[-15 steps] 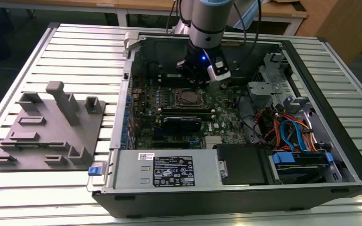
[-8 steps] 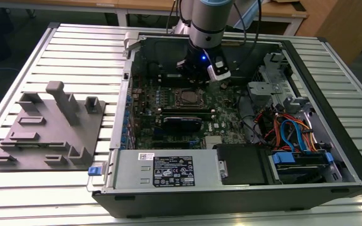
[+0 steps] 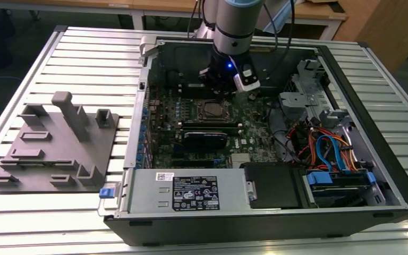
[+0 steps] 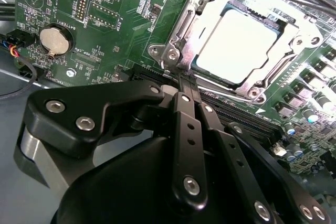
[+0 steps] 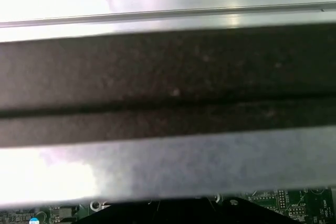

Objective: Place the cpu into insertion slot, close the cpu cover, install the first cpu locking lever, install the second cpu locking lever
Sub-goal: 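Install the first cpu locking lever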

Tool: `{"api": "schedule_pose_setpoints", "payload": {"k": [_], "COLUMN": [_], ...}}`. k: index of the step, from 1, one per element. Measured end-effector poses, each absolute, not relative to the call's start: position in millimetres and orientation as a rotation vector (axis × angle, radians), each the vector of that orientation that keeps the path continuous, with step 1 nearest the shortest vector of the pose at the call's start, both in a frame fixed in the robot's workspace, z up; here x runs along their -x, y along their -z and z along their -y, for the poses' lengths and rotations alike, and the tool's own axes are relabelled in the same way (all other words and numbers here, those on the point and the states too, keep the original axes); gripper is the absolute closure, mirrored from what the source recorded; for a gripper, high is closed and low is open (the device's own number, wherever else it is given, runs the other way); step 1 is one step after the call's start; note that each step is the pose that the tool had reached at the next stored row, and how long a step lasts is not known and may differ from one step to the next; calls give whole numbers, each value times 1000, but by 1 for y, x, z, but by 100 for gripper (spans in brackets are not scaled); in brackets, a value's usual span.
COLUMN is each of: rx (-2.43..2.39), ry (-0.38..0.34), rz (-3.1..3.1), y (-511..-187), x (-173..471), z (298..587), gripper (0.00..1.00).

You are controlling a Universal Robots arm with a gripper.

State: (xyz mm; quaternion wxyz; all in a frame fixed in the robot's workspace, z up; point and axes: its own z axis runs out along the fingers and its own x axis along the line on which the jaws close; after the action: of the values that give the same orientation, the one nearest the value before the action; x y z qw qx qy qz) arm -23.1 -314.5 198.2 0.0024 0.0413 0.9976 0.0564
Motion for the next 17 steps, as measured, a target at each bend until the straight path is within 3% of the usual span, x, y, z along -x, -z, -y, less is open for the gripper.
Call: {"api": "schedule_pose_setpoints", "payload": {"k": [17], "rx": [-130], "ry": [-174], "rz": [-3129], "y": [-199], "x": [23], "z": [315], "gripper": [89]}}
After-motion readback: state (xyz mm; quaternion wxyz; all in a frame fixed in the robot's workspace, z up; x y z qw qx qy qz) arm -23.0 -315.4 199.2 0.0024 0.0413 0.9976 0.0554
